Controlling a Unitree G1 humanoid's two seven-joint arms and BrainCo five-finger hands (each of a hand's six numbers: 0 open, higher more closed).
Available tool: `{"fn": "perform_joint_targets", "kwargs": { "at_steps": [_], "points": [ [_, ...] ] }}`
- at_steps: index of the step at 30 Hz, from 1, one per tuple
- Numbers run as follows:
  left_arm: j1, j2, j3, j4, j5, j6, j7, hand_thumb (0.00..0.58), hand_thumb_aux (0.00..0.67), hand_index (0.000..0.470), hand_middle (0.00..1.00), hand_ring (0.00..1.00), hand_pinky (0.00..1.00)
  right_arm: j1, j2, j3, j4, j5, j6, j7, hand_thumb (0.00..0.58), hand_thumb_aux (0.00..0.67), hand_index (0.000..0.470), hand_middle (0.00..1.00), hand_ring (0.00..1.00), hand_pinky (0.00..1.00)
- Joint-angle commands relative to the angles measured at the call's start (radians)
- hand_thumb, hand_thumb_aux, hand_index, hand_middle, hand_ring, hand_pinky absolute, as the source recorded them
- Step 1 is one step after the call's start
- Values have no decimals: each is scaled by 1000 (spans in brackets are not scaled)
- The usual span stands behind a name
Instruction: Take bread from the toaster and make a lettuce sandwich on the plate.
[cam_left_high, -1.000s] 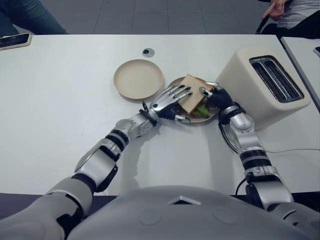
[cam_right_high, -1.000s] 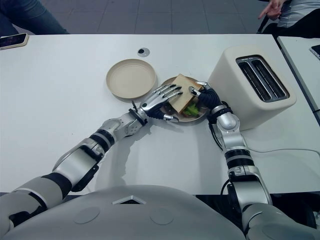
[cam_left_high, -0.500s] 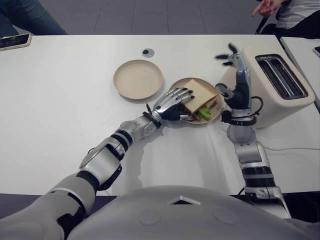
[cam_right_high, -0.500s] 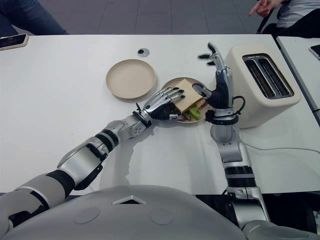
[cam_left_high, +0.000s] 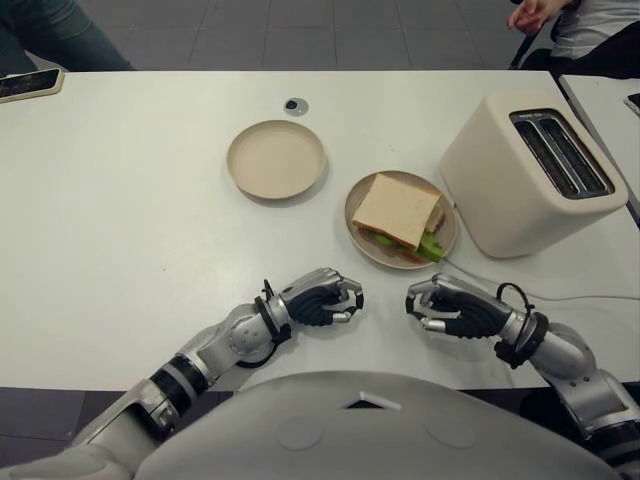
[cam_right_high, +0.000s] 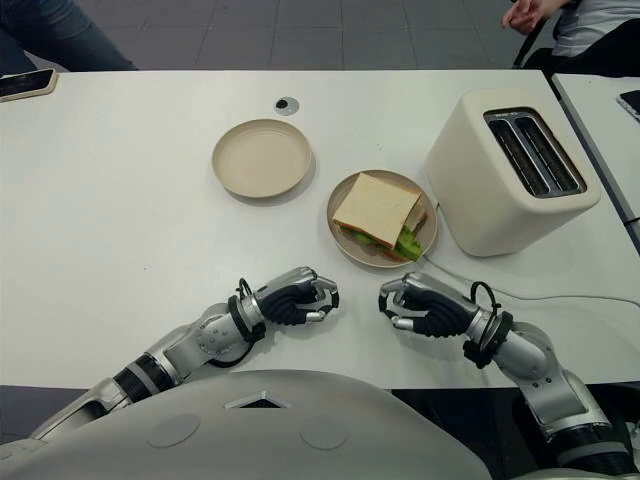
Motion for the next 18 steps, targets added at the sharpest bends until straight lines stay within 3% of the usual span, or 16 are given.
{"fn": "perform_joint_targets", "kwargs": {
  "at_steps": [1, 4, 8, 13, 15, 16, 17, 18],
  "points": [
    [-84, -128, -9, 256, 127, 133, 48, 580, 670, 470, 1000, 1000, 1000, -137, 81, 62, 139, -178, 50, -54, 580, 670, 470, 1000, 1000, 1000],
    [-239, -267, 21, 489, 186, 199, 216, 580, 670, 470, 1000, 1000, 1000, -327, 197, 94, 290, -378, 142, -251, 580, 670, 470, 1000, 1000, 1000],
    [-402, -325, 66, 693, 224, 255, 397, 580, 670, 470, 1000, 1000, 1000, -497, 318, 146, 426, -592, 291, -554, 580, 670, 470, 1000, 1000, 1000],
    [-510, -365, 152, 834, 182, 236, 539, 580, 670, 470, 1000, 1000, 1000, -555, 464, 201, 455, -654, 335, -796, 580, 670, 470, 1000, 1000, 1000],
    [-478, -367, 222, 800, 122, 117, 592, 580, 670, 470, 1000, 1000, 1000, -532, 497, 191, 421, -604, 287, -857, 580, 670, 470, 1000, 1000, 1000],
    [-444, -367, 247, 764, 92, 36, 601, 580, 670, 470, 1000, 1000, 1000, -513, 501, 178, 394, -576, 255, -883, 556, 533, 374, 1000, 1000, 1000],
    [-398, -364, 261, 714, 61, -56, 587, 559, 544, 382, 498, 498, 498, -485, 501, 155, 354, -542, 222, -905, 374, 271, 190, 725, 725, 725],
    [-352, -355, 260, 659, 46, -126, 569, 316, 218, 153, 0, 0, 0, -456, 498, 125, 307, -504, 187, -927, 0, 0, 0, 0, 0, 0]
  ]
}}
